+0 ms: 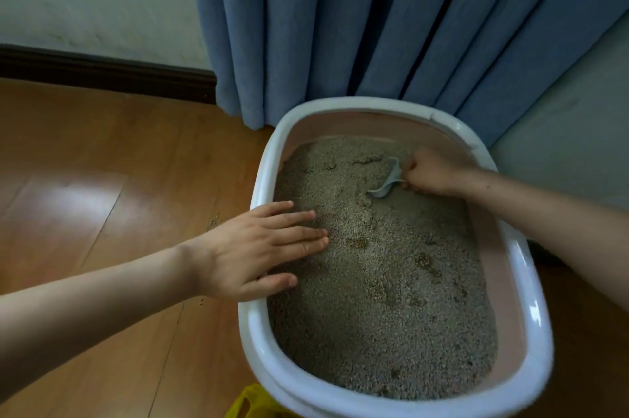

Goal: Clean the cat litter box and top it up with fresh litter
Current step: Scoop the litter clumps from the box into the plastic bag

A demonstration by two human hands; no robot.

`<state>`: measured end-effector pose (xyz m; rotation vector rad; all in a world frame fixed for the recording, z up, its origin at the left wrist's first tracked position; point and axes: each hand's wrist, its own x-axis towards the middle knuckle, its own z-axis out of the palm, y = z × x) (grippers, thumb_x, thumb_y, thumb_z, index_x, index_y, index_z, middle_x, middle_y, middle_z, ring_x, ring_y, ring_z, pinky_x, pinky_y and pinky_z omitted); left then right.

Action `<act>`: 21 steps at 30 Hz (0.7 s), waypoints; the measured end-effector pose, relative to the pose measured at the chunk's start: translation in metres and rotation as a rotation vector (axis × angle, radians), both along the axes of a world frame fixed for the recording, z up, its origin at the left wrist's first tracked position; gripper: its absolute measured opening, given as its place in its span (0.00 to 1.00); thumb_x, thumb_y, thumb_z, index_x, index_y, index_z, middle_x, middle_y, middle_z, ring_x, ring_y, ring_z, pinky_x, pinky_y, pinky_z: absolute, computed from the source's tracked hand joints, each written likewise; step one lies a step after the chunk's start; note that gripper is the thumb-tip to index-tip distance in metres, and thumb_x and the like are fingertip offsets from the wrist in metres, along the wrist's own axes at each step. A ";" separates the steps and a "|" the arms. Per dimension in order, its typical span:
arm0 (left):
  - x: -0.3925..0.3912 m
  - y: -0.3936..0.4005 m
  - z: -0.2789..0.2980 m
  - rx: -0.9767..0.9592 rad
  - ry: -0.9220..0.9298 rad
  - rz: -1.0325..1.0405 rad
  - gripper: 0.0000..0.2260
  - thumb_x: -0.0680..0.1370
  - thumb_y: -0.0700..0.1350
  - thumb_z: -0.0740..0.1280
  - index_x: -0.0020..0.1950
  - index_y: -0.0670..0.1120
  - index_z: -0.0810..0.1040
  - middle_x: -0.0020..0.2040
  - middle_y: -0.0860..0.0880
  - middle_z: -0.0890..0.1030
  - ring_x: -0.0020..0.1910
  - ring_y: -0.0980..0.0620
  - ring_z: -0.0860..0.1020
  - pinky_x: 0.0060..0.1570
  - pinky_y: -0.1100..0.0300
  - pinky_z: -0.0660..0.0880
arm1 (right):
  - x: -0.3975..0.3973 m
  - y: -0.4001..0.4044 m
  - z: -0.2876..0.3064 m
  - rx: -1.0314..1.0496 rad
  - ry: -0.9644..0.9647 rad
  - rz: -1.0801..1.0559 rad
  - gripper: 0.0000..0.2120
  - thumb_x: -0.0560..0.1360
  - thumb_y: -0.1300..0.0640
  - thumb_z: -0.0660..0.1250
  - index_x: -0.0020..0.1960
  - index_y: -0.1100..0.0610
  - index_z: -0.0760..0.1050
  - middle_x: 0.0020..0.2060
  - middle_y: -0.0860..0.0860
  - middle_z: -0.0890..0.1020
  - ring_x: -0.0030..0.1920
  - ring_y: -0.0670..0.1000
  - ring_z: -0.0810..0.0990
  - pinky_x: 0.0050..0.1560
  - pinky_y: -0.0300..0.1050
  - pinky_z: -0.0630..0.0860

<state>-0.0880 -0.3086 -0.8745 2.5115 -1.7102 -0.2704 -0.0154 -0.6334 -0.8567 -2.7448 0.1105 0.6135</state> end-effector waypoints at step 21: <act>-0.040 -0.031 -0.011 -0.459 0.333 0.978 0.38 0.79 0.38 0.63 0.80 0.42 0.41 0.80 0.49 0.41 0.78 0.55 0.43 0.64 0.81 0.36 | -0.009 0.026 0.044 -0.582 -0.539 0.516 0.18 0.78 0.59 0.58 0.67 0.52 0.71 0.46 0.52 0.81 0.40 0.55 0.79 0.25 0.40 0.57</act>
